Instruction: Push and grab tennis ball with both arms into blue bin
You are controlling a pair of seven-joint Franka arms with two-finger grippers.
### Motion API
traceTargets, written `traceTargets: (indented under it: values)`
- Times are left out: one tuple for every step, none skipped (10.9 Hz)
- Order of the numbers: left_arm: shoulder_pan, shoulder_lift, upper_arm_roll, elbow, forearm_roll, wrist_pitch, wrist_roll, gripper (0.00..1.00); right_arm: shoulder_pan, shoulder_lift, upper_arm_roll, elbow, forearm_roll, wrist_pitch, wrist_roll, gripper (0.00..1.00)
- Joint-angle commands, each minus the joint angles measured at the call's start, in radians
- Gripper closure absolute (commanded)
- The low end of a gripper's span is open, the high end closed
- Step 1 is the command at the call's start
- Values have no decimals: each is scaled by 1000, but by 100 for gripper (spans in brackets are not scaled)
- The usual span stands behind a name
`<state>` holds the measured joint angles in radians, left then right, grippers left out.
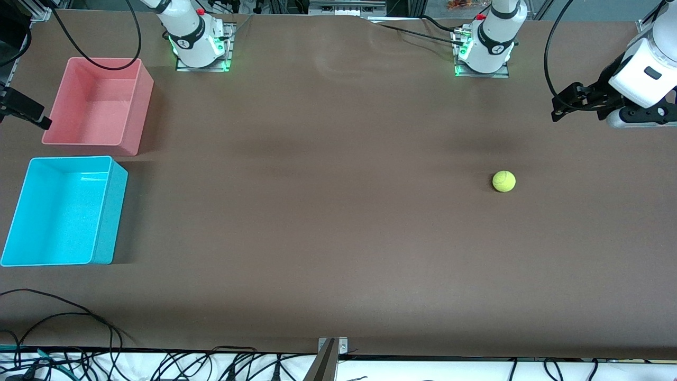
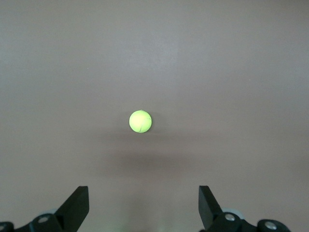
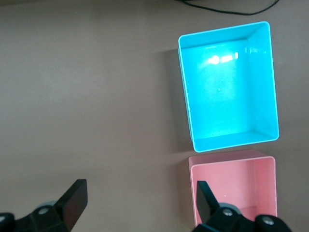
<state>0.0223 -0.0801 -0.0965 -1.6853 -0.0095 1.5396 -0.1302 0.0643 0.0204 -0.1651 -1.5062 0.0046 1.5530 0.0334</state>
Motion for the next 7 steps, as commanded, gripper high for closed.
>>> traceTargets:
  values:
    - [5, 11, -5, 32, -14, -19, -3, 0, -4, 10, -2, 17, 12, 9, -6, 0]
    - [5, 13, -5, 32, -15, -19, -2, 0, -4, 12, -2, 17, 12, 9, -6, 0]
    - [5, 4, -11, 29, -15, -19, -3, 0, -4, 10, -2, 17, 12, 9, -6, 0]
    - [7, 3, -18, 19, -14, -19, -2, 0, -4, 10, -2, 17, 11, 9, -6, 0]
    - [8, 8, -19, 13, -4, -18, 0, 0, -4, 10, -4, 17, 12, 9, -6, 0]
    - [19, 11, -17, 13, -4, -15, 0, 0, -4, 10, -2, 17, 12, 7, -6, 0]
    - [28, 13, -17, 13, -4, -13, 1, 0, -4, 10, -2, 17, 12, 5, -6, 0]
